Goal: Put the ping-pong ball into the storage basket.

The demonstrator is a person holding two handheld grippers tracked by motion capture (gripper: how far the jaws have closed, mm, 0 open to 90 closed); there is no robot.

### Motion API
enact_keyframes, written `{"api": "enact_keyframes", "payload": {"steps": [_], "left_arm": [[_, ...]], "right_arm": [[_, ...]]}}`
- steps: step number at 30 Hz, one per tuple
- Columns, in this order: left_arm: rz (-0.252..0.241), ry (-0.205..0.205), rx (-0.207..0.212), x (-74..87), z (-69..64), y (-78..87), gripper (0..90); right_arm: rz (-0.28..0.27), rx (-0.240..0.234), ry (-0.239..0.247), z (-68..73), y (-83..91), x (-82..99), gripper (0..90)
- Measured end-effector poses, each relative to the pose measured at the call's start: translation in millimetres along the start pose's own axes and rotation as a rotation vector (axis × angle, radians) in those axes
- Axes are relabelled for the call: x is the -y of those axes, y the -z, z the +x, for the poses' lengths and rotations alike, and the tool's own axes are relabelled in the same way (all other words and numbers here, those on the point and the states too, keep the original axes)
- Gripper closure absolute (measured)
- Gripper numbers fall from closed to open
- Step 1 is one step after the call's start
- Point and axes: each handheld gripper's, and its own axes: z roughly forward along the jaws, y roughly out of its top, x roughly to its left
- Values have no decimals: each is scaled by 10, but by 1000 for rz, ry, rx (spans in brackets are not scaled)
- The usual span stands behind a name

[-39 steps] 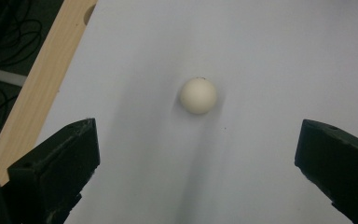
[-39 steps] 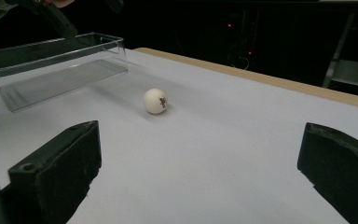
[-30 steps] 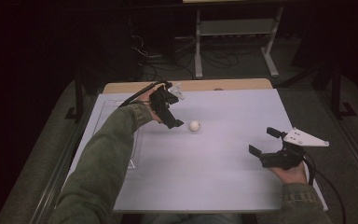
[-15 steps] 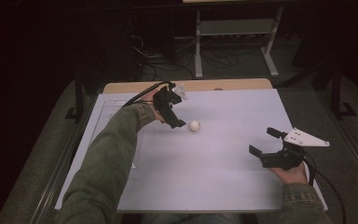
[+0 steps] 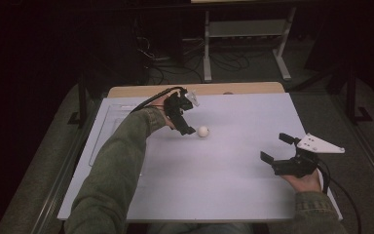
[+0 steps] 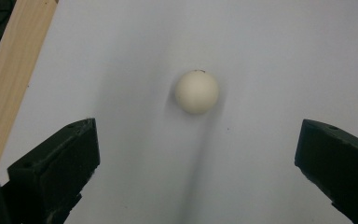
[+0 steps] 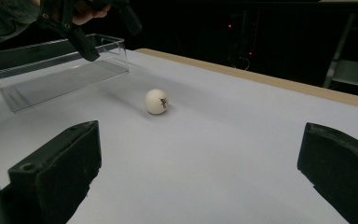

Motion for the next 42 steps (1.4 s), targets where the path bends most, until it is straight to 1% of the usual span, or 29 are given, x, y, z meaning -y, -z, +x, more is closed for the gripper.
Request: {"api": "enact_keyframes", "payload": {"steps": [2, 6, 9, 18, 28, 33, 42], "left_arm": [[3, 2, 0, -5, -5, -11, 0], [7, -9, 4, -9, -1, -28, 0], [5, -2, 6, -10, 2, -49, 0], [9, -22, 28, -58, -11, -143, 0], [19, -17, 45, -40, 25, -240, 0], [-1, -11, 51, -29, 46, -244, 0], [5, -17, 57, -39, 46, -297, 0]], "right_arm": [[-3, 2, -1, -1, 5, -1, 0], [-6, 3, -2, -6, 12, -1, 0], [-6, 3, -3, -5, 13, -2, 0], [-6, 4, -3, -9, 17, -1, 0], [-7, 2, -4, -9, 20, 0, 0], [-7, 3, -2, -11, 22, 0, 0], [-8, 4, -2, -11, 26, 0, 0]]}}
